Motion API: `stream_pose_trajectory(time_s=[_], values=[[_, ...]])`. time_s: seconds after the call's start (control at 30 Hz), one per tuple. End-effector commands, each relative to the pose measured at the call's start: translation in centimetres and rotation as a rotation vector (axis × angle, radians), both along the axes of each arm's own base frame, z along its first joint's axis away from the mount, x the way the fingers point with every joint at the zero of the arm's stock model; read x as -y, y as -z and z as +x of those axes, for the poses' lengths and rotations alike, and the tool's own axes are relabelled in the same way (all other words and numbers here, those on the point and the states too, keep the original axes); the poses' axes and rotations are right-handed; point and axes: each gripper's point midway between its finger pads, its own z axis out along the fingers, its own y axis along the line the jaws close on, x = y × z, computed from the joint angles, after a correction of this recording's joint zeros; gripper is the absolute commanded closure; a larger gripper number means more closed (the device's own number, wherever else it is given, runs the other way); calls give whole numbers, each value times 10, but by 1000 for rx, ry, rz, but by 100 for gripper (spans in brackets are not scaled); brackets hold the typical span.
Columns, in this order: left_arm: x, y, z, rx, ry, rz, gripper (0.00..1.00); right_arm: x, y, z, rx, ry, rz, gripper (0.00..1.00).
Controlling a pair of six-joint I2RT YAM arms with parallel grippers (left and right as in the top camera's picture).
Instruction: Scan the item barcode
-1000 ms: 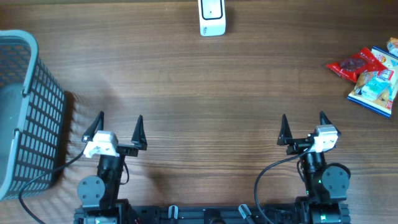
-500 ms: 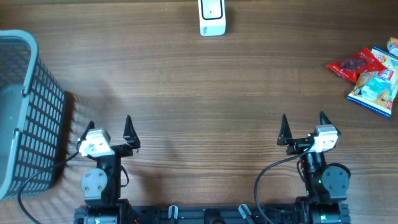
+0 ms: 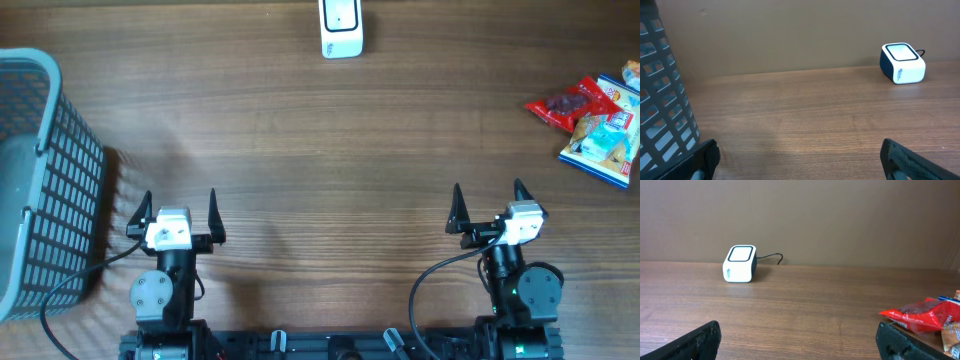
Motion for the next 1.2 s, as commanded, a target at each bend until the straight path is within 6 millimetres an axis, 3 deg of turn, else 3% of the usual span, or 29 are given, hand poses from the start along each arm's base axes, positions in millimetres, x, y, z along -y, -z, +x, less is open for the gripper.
stream_pose_trajectory(time_s=[0.0,1.17], values=[[-13,-1,-2,18,-78,-98,0,-2,-2,-1,11,-9,-17,1],[-7,-1,-1,20,-50,-135,0,-2,-2,-1,11,-9,-17,0]])
